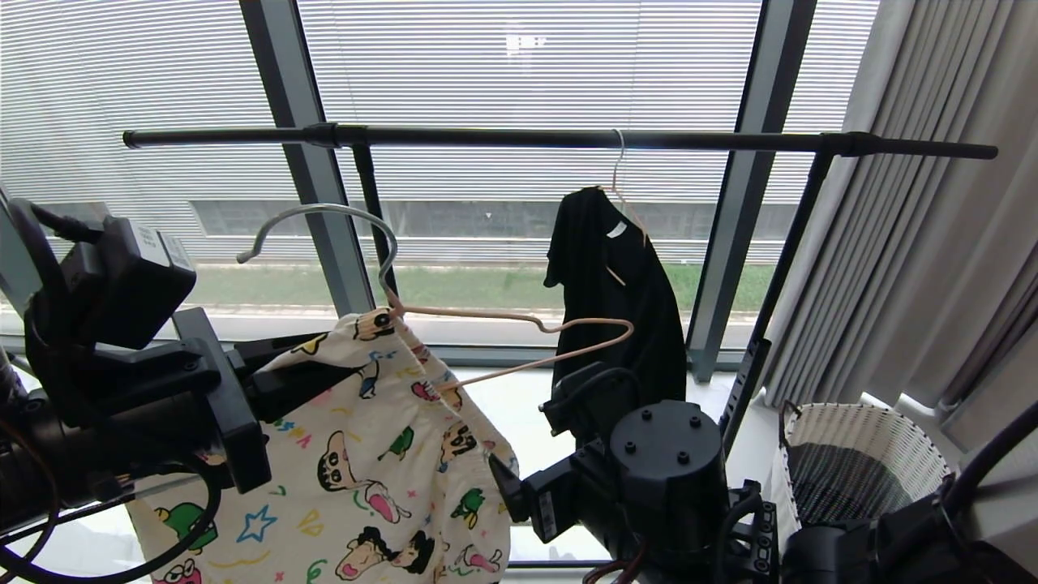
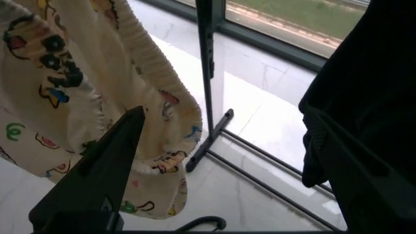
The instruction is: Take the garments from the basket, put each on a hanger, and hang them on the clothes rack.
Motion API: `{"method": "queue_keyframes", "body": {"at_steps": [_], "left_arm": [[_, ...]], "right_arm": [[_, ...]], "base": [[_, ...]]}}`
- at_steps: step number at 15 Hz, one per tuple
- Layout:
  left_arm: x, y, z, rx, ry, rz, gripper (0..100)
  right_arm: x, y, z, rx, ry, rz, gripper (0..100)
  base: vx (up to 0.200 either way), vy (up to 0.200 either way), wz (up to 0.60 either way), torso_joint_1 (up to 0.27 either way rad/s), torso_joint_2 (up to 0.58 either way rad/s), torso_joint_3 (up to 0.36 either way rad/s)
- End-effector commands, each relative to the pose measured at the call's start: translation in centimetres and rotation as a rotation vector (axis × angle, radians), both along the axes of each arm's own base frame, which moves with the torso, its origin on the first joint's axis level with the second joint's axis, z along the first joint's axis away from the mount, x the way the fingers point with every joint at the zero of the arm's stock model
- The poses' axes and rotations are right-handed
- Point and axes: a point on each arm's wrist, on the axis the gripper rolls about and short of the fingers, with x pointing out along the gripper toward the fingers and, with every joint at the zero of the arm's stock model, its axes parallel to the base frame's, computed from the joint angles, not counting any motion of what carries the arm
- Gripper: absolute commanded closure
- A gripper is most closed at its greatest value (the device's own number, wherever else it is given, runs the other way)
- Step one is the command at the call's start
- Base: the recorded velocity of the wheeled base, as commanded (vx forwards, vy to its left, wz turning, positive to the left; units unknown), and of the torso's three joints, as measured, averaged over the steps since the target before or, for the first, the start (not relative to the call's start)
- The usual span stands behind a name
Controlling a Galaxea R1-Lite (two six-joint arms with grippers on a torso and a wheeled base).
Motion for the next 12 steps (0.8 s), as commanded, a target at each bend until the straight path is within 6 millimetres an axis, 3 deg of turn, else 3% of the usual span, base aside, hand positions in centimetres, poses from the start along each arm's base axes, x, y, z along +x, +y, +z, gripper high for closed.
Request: {"method": "queue_keyframes", "body": {"at_steps": [1,5,12], "left_arm": [[0.0,0.0,0.0,-0.001,0.001,0.000,100],[-0.1,0.0,0.1,-0.070,0.060,0.023,100],[-0.1,0.2,-0.2,-0.091,0.095,0.094,100]], "right_arm": [[0.3,0.3,-1.6,-0.065,-0.005,-0.031,0],[1.0,0.0,-2.7,-0.155,-0.041,-0.088,0],[6.0,-5.3,-2.0,-0.203,-0.055,-0.323,0]], "base": [[0.000,0.000,0.00,0.000,0.00,0.000],[0.000,0.000,0.00,0.000,0.00,0.000],[0.000,0.000,0.00,0.000,0.00,0.000]]}}
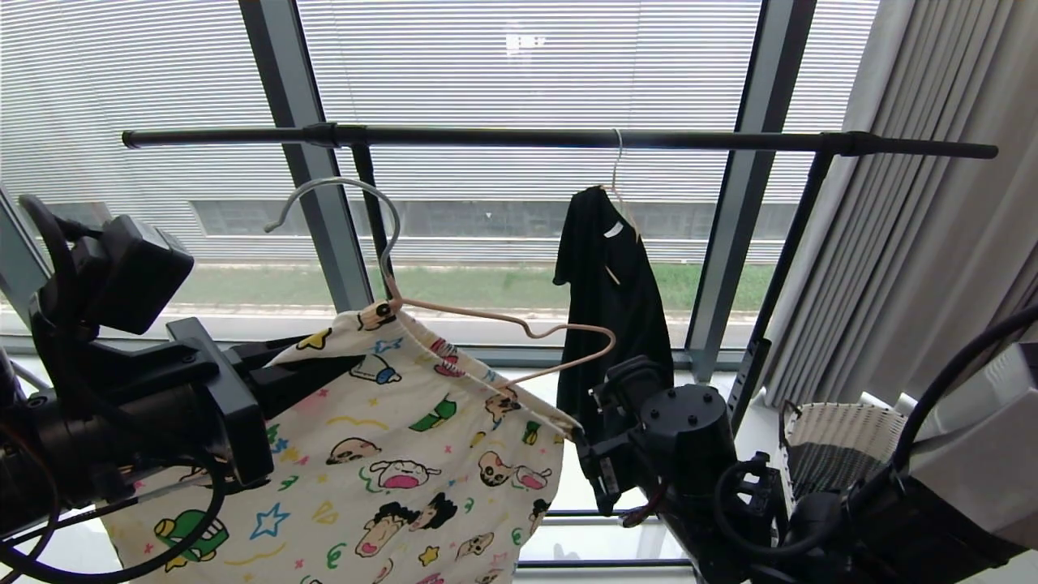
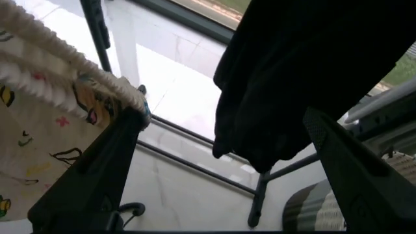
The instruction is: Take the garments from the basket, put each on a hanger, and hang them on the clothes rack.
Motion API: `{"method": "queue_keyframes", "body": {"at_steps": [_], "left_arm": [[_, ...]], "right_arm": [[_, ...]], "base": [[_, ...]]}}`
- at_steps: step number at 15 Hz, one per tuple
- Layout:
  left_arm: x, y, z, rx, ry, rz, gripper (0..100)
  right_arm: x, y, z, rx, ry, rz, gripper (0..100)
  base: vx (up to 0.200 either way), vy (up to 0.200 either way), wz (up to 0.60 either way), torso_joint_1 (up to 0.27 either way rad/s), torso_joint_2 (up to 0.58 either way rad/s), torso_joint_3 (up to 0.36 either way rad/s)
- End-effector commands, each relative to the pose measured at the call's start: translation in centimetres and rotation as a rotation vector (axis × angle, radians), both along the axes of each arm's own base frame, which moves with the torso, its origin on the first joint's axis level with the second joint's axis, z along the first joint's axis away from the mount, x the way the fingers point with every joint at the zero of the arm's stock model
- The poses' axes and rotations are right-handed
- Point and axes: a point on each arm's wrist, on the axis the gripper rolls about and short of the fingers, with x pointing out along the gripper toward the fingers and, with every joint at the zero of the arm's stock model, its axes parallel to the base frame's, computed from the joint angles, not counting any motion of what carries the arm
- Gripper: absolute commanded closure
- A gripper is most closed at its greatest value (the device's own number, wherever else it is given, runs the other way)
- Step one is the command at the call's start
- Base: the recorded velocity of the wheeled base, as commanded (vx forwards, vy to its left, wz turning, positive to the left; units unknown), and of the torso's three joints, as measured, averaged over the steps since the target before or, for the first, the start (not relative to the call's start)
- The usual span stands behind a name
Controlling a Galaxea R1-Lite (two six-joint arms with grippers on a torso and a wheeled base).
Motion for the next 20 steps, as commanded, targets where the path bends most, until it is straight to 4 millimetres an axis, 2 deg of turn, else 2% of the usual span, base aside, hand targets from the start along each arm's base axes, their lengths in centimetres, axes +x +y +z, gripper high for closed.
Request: {"method": "queue_keyframes", "body": {"at_steps": [1,6,10,14,17,20], "left_arm": [[-0.2,0.0,-0.1,0.004,-0.003,-0.003,100],[-0.5,0.1,-1.6,0.124,-0.044,-0.030,100],[-0.4,-0.2,-3.3,0.179,-0.002,-0.057,100],[1.0,-0.9,-5.1,0.213,0.089,-0.065,100],[1.8,-1.1,-5.5,0.234,0.113,-0.017,100],[1.8,-1.2,-5.3,0.224,0.109,-0.026,100]], "right_arm": [[1.2,-1.7,1.1,0.022,-0.019,-0.058,0],[3.0,-4.0,2.6,0.020,-0.056,-0.125,0],[3.0,-4.7,3.9,0.044,-0.081,-0.132,0],[2.6,-6.6,7.5,0.081,-0.154,-0.048,0],[1.0,-7.8,10.1,0.098,-0.193,0.019,0],[-2.2,-9.7,12.7,0.091,-0.167,0.280,0]], "base": [[0.000,0.000,0.00,0.000,0.00,0.000],[0.000,0.000,0.00,0.000,0.00,0.000],[0.000,0.000,0.00,0.000,0.00,0.000],[0.000,0.000,0.00,0.000,0.00,0.000],[0.000,0.000,0.00,0.000,0.00,0.000],[0.000,0.000,0.00,0.000,0.00,0.000]]}}
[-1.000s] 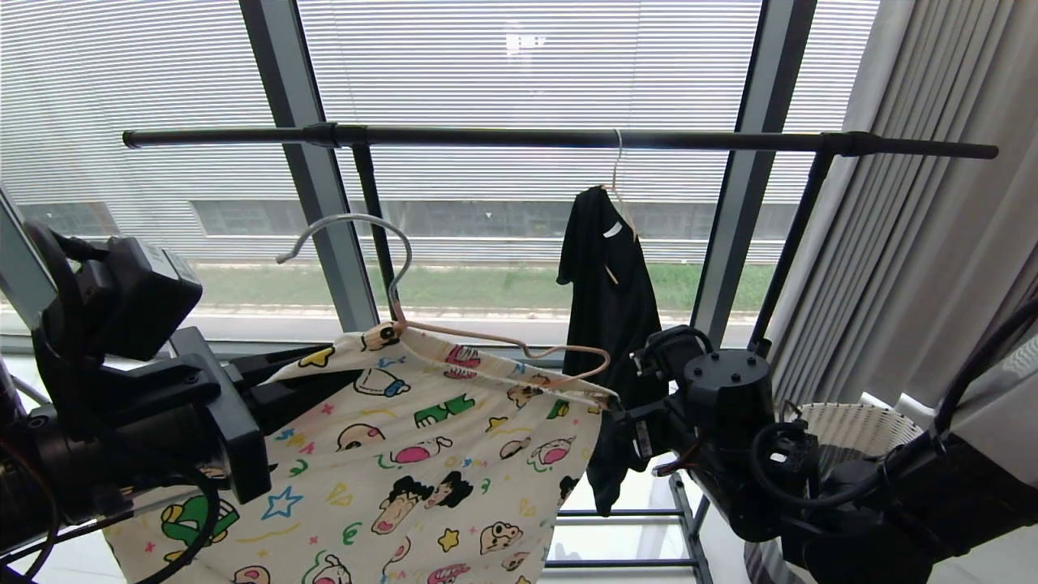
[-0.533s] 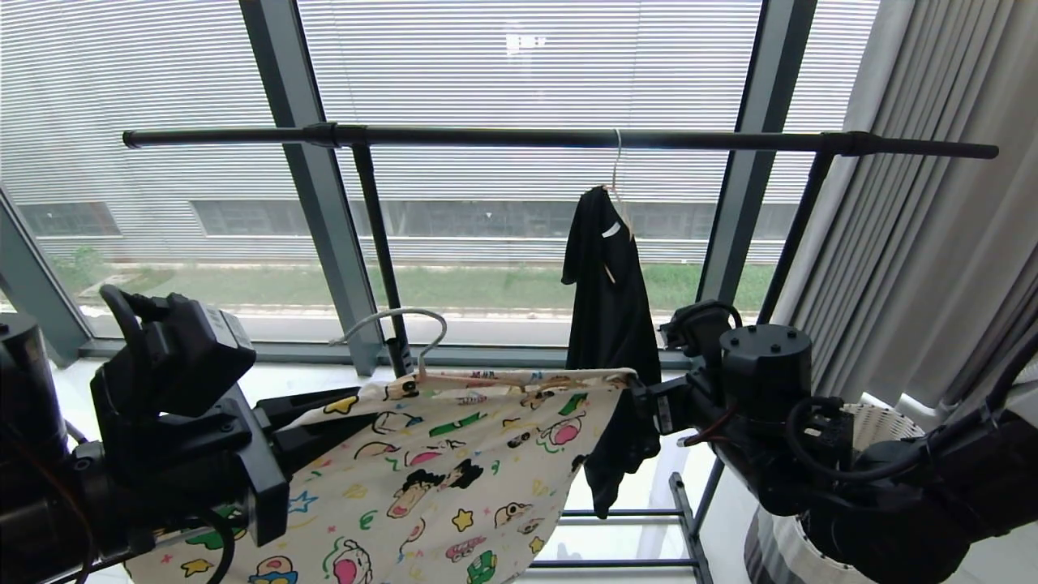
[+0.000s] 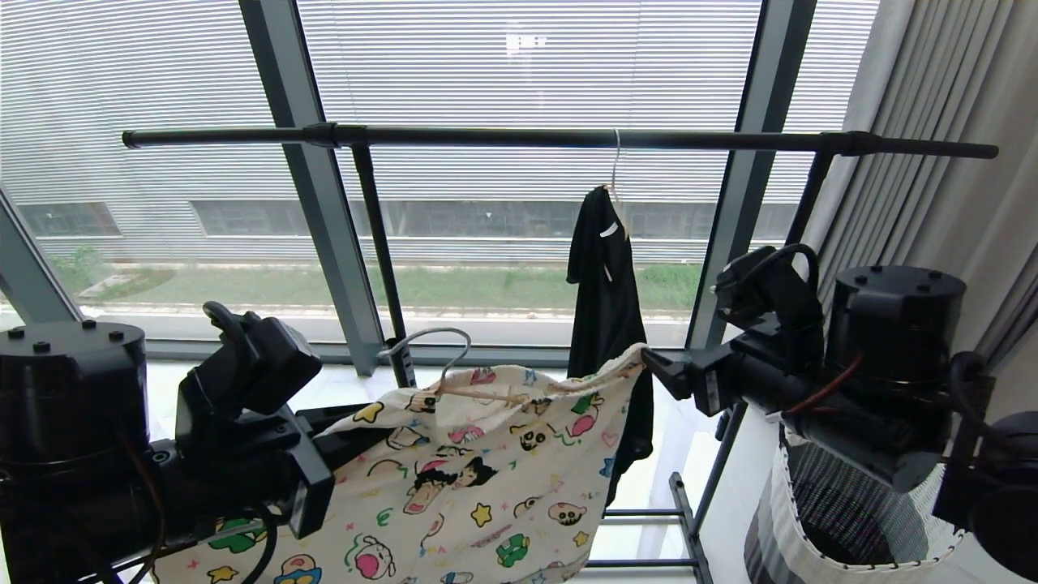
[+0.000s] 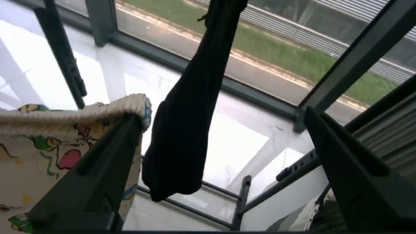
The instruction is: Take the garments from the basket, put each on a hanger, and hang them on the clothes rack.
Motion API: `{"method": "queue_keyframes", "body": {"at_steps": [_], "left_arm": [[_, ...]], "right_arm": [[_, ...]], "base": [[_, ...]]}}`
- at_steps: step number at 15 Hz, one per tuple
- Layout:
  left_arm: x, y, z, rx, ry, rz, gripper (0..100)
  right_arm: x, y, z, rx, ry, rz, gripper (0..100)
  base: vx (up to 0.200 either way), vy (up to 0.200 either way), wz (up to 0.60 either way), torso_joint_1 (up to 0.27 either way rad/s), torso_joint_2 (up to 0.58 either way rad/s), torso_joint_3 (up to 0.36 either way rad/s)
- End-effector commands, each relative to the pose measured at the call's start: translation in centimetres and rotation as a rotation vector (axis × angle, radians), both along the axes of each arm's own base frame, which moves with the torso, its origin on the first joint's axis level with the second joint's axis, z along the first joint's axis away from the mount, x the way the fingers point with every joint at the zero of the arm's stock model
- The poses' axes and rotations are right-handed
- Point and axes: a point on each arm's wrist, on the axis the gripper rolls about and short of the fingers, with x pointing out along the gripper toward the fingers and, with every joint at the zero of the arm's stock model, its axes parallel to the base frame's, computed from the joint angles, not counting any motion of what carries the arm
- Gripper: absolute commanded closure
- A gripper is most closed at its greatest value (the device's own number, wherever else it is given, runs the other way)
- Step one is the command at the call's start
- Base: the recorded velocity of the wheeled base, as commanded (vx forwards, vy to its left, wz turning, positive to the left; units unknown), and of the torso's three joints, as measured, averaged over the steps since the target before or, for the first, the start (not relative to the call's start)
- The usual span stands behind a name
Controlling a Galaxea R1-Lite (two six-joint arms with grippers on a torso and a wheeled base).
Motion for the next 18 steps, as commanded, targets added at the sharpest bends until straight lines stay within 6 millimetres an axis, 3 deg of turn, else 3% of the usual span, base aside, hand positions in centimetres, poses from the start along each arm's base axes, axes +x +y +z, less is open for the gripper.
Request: {"method": "queue_keyframes", "body": {"at_steps": [1,5,7,12,18], "left_arm": [[0.2,-0.1,0.0,-0.001,0.004,-0.004,100],[-0.1,-1.6,1.5,-0.077,-0.004,-0.077,100],[-1.1,-3.5,2.2,-0.120,0.004,-0.164,100],[-2.5,-7.6,1.8,-0.084,0.026,-0.300,100],[-3.4,-9.3,2.5,-0.086,-0.001,-0.376,100]], "right_arm": [[-2.6,-1.9,3.1,0.022,-0.049,0.120,0],[-6.0,-4.5,4.2,-0.104,0.036,0.379,0],[-6.0,-4.3,4.3,-0.153,0.030,0.429,0],[-6.8,-3.8,4.7,-0.263,0.104,0.642,0],[-6.5,-2.3,3.3,-0.294,0.188,0.716,0]], "base": [[0.000,0.000,0.00,0.000,0.00,0.000],[0.000,0.000,0.00,0.000,0.00,0.000],[0.000,0.000,0.00,0.000,0.00,0.000],[0.000,0.000,0.00,0.000,0.00,0.000],[0.000,0.000,0.00,0.000,0.00,0.000]]}}
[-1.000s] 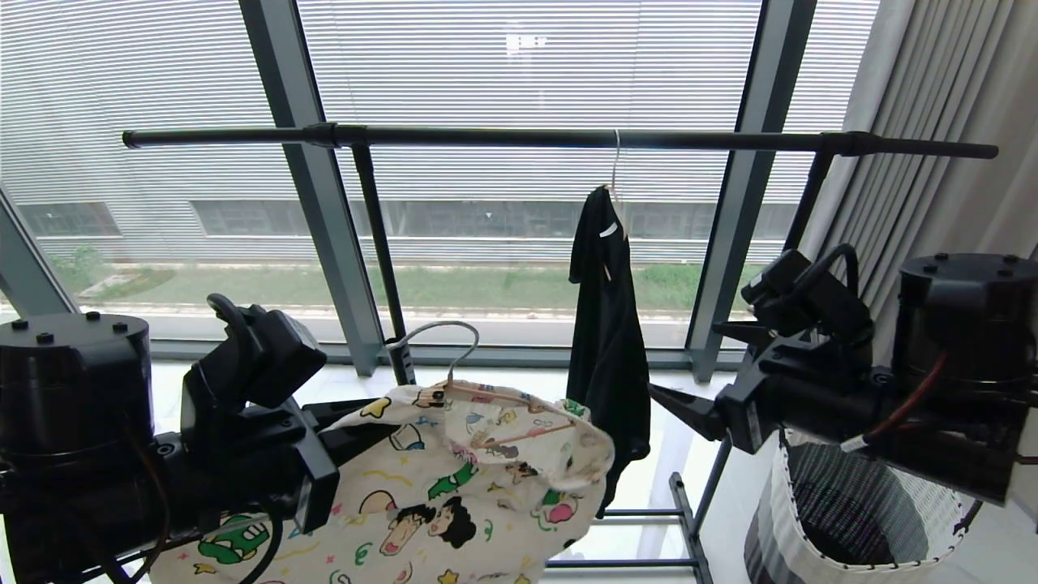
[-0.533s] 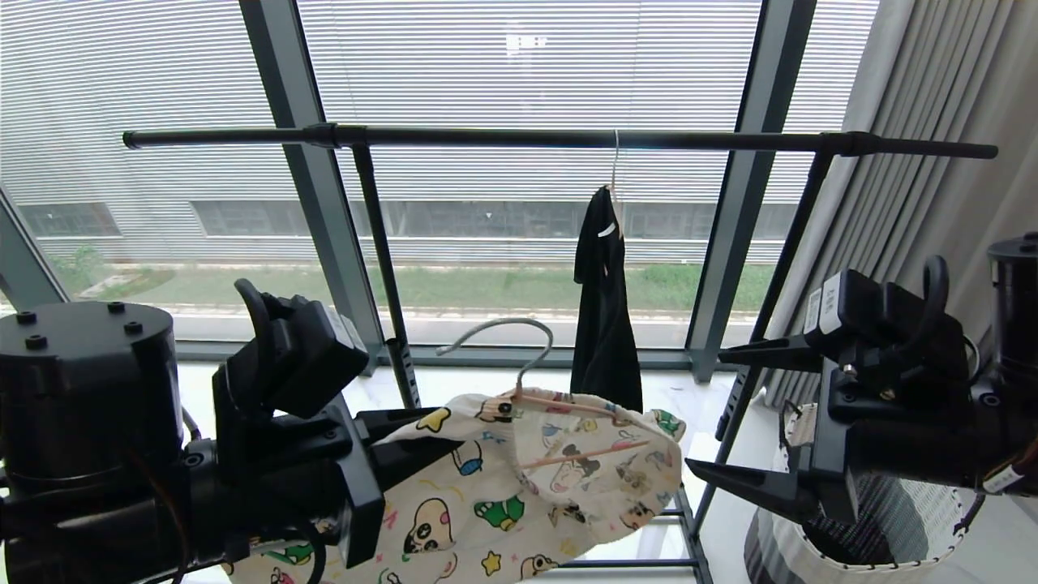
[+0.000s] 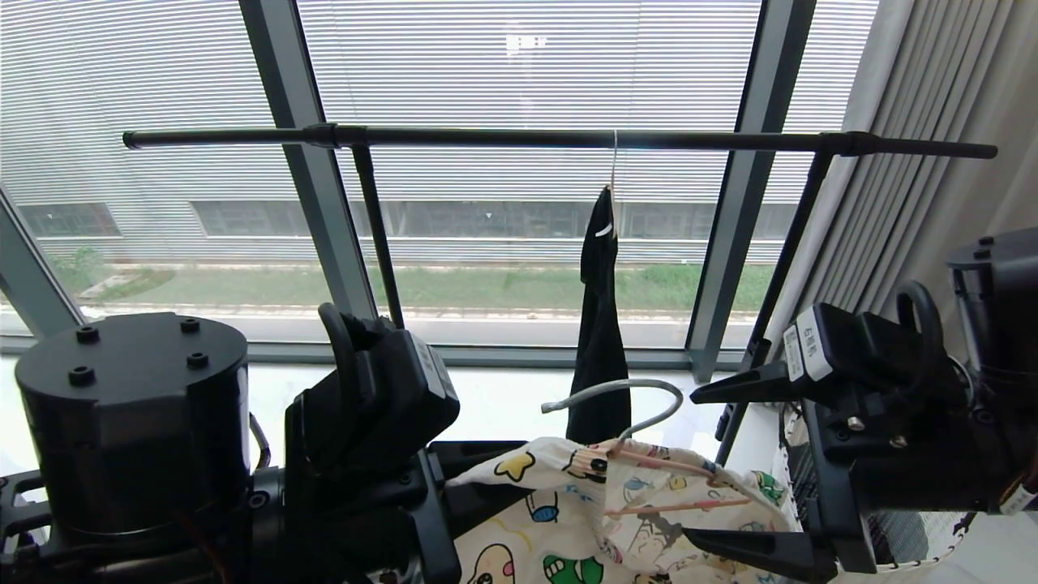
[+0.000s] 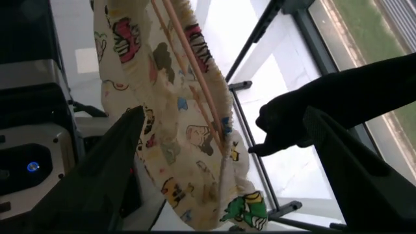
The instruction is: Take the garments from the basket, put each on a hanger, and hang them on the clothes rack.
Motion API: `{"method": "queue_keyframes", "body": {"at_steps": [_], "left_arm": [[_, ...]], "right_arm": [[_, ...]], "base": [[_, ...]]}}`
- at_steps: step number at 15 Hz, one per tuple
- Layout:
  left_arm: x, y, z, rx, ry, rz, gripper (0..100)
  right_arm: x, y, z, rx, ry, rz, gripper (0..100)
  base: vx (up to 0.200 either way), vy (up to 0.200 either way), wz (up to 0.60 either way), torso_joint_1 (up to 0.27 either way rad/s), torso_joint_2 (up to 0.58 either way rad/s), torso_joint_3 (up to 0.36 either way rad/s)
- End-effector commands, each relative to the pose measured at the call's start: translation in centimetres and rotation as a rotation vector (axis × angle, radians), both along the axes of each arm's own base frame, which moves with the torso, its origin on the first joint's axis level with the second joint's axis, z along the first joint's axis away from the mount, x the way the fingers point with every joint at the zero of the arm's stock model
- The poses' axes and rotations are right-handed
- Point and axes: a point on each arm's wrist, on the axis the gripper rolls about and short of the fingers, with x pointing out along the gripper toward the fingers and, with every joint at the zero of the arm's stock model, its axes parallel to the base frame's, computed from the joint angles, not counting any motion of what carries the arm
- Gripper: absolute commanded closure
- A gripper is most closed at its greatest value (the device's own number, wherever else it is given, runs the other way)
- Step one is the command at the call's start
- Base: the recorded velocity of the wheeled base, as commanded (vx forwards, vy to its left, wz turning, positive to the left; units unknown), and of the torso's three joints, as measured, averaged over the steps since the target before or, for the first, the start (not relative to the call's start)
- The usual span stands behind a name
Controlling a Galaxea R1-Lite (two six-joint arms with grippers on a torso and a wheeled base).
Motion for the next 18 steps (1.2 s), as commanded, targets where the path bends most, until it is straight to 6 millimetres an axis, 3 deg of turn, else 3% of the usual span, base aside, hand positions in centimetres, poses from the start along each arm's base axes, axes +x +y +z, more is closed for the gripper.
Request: {"method": "queue_keyframes", "body": {"at_steps": [1,9,10,18], "left_arm": [[-0.3,-0.3,0.1,-0.001,-0.003,-0.022,100],[-1.3,-0.1,1.4,-0.043,-0.041,-0.046,100],[-1.3,-0.1,1.4,-0.043,-0.041,-0.046,100],[-1.3,-0.1,1.3,-0.041,-0.041,-0.047,100]], "right_arm": [[0.7,0.8,-1.0,-0.031,0.028,0.005,0],[1.8,1.9,-2.2,-0.054,0.008,0.021,0],[1.9,2.0,-2.1,-0.047,-0.002,0.022,100],[1.8,1.6,-1.6,-0.038,-0.043,0.024,100]], "base": [[0.000,0.000,0.00,0.000,0.00,0.000],[0.000,0.000,0.00,0.000,0.00,0.000],[0.000,0.000,0.00,0.000,0.00,0.000],[0.000,0.000,0.00,0.000,0.00,0.000]]}}
